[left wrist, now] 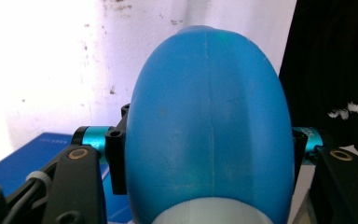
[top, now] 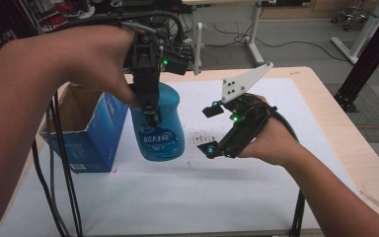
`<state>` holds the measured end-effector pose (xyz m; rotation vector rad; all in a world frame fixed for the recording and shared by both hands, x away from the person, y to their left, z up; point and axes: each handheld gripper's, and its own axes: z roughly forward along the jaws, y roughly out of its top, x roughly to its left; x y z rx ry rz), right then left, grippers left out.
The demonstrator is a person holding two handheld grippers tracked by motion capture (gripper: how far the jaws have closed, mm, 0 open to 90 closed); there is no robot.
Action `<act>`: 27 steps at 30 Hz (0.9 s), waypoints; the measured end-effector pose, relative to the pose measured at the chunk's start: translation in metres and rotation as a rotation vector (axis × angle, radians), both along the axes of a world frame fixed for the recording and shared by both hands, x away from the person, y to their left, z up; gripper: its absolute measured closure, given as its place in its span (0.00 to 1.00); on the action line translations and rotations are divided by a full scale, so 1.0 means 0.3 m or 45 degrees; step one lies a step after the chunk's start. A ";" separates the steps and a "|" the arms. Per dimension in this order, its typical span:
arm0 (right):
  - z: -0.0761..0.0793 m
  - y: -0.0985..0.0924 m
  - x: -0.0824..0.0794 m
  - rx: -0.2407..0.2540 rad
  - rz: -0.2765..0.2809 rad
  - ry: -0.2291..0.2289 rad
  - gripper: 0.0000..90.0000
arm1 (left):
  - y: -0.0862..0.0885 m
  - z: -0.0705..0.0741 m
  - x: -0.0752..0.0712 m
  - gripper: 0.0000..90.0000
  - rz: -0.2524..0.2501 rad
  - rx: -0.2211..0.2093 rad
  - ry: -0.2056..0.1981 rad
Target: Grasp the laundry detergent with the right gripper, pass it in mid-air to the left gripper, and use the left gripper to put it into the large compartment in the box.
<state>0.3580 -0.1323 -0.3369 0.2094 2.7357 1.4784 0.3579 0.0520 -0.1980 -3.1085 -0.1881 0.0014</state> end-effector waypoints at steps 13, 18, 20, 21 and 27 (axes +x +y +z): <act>0.114 -0.081 0.054 -0.408 0.007 -0.040 0.01 | 0.158 0.213 0.041 0.43 0.312 -0.024 0.026; 0.160 -0.106 0.072 -0.491 -0.004 -0.066 0.01 | 0.241 0.278 0.072 0.43 0.488 -0.039 0.041; 0.170 -0.112 0.074 -0.495 -0.012 -0.079 0.01 | 0.258 0.287 0.076 0.43 0.538 -0.049 0.045; 0.176 -0.115 0.075 -0.499 -0.013 -0.079 0.01 | 0.284 0.298 0.083 0.43 0.601 -0.060 0.050; 0.183 -0.127 0.076 -0.516 -0.025 -0.097 0.01 | 0.377 0.313 0.113 0.43 0.898 -0.076 0.046</act>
